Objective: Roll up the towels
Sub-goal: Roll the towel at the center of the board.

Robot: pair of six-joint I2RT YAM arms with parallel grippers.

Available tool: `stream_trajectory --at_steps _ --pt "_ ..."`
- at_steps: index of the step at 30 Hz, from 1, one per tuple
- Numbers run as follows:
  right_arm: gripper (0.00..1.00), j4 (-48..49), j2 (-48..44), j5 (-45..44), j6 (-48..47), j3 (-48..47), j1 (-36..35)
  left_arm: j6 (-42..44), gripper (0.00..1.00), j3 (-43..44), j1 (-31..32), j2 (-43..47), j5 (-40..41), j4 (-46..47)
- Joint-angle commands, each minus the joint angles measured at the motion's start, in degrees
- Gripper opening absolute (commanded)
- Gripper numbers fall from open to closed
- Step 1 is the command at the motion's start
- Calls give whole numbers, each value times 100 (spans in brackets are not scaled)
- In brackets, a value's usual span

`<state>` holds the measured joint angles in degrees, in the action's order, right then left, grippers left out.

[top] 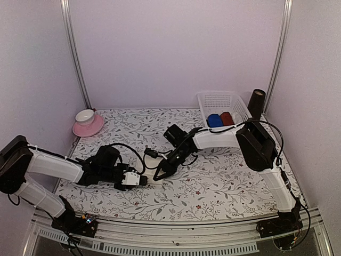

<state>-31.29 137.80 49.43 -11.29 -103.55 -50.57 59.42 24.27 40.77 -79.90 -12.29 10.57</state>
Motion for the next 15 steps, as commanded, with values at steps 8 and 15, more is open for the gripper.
stream_trajectory --at_steps 8,15 --pt "13 -337 281 -115 -90 -33 -29 -113 15 367 157 -489 280 -223" --pt "36 -190 -455 -765 -421 368 -26 -330 0 1210 -32 -734 -520 -2319"
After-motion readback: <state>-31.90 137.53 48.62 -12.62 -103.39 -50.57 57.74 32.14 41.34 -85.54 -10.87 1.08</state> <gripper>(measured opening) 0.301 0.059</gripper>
